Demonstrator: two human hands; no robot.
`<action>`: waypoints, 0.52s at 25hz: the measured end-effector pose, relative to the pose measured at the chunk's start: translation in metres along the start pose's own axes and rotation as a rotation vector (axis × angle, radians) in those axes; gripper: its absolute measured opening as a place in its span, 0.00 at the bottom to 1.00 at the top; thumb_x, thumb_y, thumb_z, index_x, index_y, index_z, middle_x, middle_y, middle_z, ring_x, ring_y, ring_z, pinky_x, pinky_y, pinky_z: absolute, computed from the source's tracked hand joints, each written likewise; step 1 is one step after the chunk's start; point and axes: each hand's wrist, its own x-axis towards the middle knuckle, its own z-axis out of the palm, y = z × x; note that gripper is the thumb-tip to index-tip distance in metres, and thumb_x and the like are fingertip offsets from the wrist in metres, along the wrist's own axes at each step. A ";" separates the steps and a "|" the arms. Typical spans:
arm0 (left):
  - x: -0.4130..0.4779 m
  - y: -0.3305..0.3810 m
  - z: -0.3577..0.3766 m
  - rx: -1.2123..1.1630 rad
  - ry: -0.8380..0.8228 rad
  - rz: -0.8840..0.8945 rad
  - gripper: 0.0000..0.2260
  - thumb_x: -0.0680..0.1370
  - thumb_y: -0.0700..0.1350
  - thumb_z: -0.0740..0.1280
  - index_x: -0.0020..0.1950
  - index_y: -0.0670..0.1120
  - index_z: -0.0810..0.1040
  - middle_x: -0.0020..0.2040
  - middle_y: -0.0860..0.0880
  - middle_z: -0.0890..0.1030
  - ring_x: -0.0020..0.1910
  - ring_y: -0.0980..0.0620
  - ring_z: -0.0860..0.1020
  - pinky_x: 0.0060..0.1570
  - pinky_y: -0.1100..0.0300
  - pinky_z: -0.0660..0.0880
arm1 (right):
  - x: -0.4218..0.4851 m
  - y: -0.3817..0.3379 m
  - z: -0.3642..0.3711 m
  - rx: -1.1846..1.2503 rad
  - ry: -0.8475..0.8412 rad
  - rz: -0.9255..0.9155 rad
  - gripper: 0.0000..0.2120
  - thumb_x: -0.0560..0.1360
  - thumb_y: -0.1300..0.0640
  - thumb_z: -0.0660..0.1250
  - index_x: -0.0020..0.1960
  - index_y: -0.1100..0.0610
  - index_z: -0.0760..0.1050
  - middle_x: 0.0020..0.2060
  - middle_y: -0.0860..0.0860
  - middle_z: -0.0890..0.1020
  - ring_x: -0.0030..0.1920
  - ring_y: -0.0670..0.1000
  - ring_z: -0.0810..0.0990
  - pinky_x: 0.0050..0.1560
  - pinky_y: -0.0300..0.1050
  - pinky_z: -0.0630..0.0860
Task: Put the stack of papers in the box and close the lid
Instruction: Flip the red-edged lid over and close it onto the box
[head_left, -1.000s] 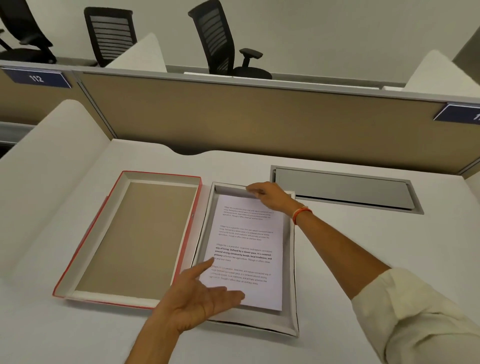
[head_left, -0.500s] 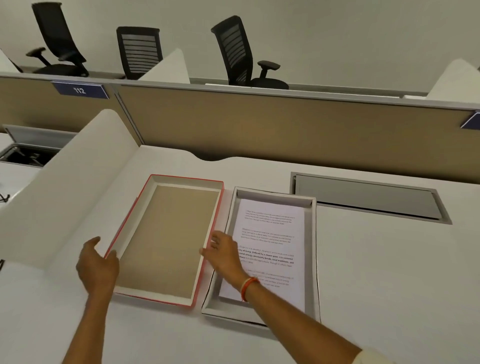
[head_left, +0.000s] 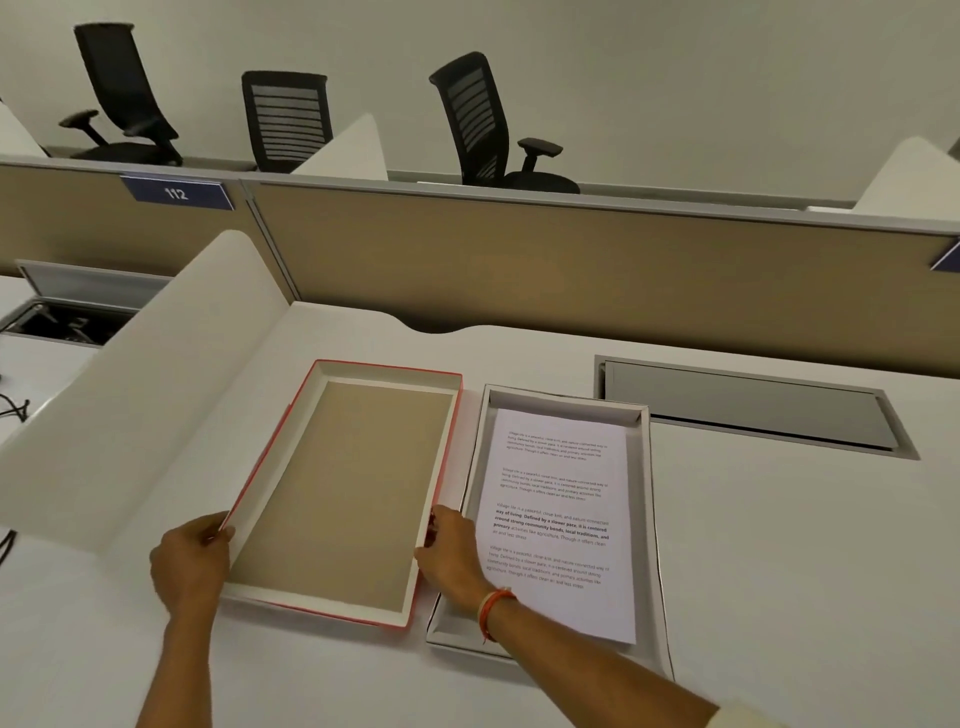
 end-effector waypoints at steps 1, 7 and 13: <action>-0.001 0.005 -0.004 0.011 0.049 0.006 0.11 0.76 0.37 0.70 0.57 0.38 0.84 0.52 0.33 0.85 0.50 0.30 0.81 0.52 0.41 0.78 | 0.001 0.003 -0.001 0.007 -0.011 -0.008 0.13 0.71 0.69 0.71 0.54 0.59 0.80 0.51 0.53 0.85 0.50 0.51 0.84 0.44 0.30 0.78; -0.019 0.041 -0.035 -0.041 0.375 0.198 0.10 0.79 0.41 0.67 0.57 0.41 0.84 0.48 0.34 0.86 0.41 0.31 0.82 0.41 0.52 0.74 | 0.009 -0.021 -0.017 -0.202 0.055 -0.014 0.09 0.72 0.59 0.70 0.40 0.62 0.73 0.41 0.57 0.79 0.44 0.54 0.77 0.45 0.48 0.77; -0.070 0.090 -0.053 -0.058 0.511 0.512 0.14 0.83 0.45 0.61 0.57 0.40 0.84 0.48 0.38 0.87 0.38 0.35 0.84 0.34 0.67 0.73 | 0.015 -0.145 -0.025 0.086 -0.009 -0.198 0.26 0.75 0.44 0.66 0.41 0.70 0.76 0.34 0.62 0.82 0.39 0.62 0.84 0.48 0.56 0.83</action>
